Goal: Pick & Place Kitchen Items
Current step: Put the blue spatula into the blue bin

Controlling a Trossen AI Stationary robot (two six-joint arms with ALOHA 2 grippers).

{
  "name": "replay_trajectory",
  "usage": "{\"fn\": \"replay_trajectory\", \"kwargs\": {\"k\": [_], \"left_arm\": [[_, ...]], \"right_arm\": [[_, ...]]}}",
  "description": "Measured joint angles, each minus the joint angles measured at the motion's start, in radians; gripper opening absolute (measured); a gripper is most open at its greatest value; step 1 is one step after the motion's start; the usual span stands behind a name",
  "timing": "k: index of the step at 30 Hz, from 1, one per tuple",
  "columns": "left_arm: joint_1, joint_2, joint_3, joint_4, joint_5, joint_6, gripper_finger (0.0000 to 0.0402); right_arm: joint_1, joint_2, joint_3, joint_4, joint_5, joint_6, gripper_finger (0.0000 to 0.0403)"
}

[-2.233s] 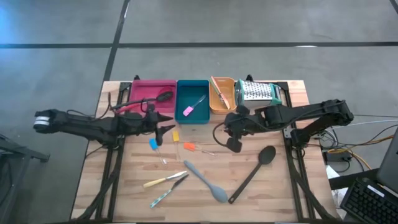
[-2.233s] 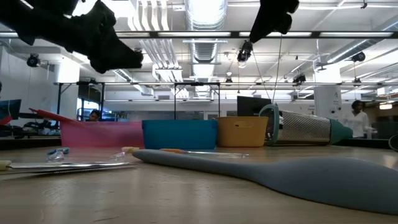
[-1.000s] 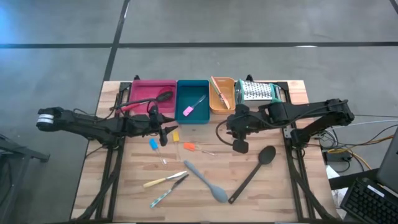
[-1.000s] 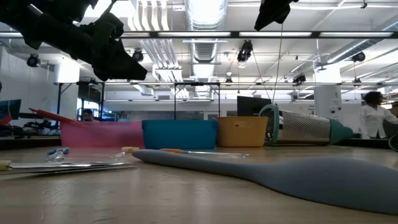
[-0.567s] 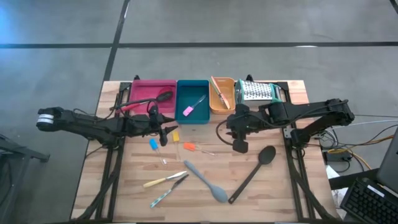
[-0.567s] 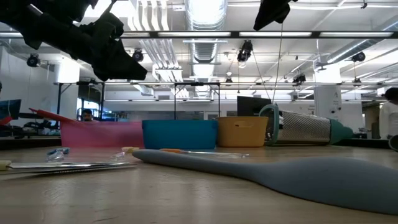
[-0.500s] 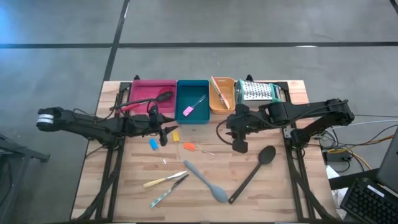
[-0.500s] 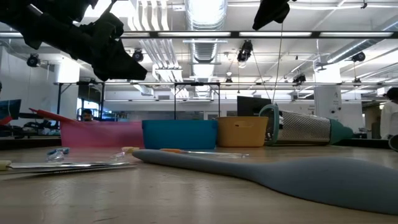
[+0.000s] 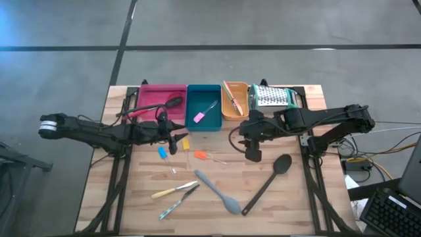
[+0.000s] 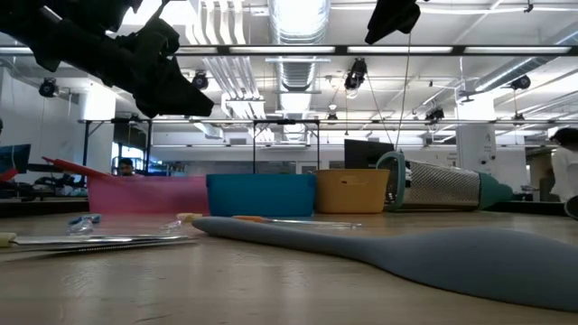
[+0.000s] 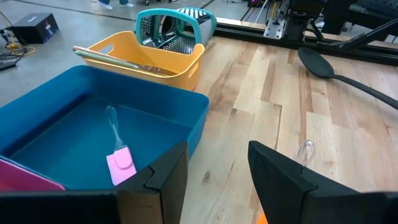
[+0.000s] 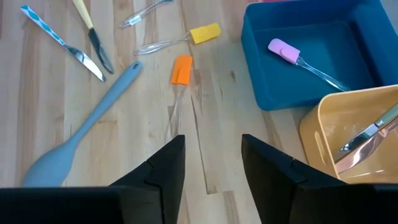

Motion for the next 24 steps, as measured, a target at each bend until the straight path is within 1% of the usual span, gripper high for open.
{"fn": "replay_trajectory", "kwargs": {"k": [15,24], "left_arm": [[0.000,0.000,0.000,0.000,0.000,0.000,0.0172],[0.000,0.000,0.000,0.000,0.000,0.000,0.0172]], "right_arm": [[0.000,0.001,0.000,0.000,0.000,-0.004,0.0188],[0.000,0.001,0.000,0.000,0.000,-0.004,0.0201]]}}
